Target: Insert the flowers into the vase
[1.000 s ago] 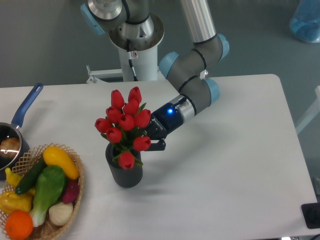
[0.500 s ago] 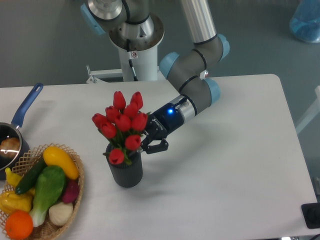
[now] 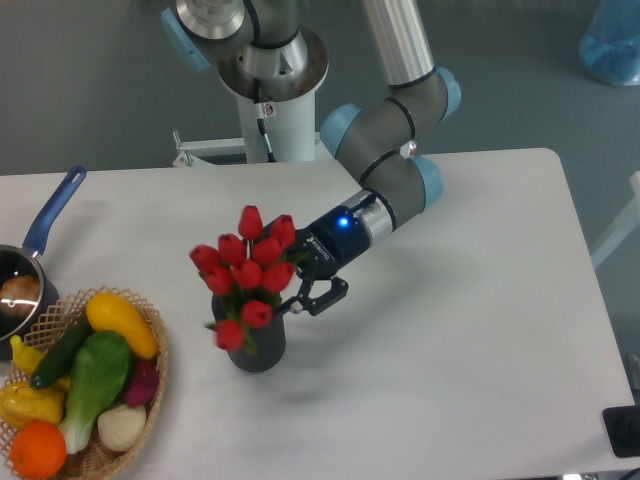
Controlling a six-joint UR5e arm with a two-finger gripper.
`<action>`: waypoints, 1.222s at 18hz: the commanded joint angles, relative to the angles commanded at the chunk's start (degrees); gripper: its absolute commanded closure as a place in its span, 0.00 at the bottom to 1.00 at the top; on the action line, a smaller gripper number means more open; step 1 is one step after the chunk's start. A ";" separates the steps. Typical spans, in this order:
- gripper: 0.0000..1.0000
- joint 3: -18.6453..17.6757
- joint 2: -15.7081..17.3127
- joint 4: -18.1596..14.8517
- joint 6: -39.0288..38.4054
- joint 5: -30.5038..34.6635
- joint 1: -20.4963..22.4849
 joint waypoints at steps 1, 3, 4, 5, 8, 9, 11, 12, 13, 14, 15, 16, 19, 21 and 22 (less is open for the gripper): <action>0.00 0.00 0.17 0.00 0.00 0.17 0.09; 0.00 0.18 0.61 0.00 0.00 2.10 0.35; 0.00 0.35 0.88 0.00 -0.17 3.68 1.14; 0.00 0.53 1.31 0.00 -0.52 5.26 1.67; 0.00 1.67 3.33 -0.09 -0.88 9.04 3.16; 0.00 2.28 3.86 -0.09 -0.88 10.44 3.51; 0.00 3.34 5.00 -0.09 -0.97 12.82 4.22; 0.00 3.69 5.53 -0.17 -1.05 13.88 4.92; 0.00 3.69 5.89 -0.18 -0.97 15.45 5.62; 0.00 3.69 6.67 -0.18 -0.97 17.30 6.32; 0.00 3.69 7.55 -0.18 -0.97 19.92 7.03; 0.00 3.78 8.43 -0.18 -0.71 23.52 7.38; 0.00 5.53 10.63 -0.17 -0.88 38.36 8.17; 0.00 6.24 12.12 -0.17 -0.97 44.62 8.61; 0.00 6.42 12.83 -0.18 -1.05 46.91 9.22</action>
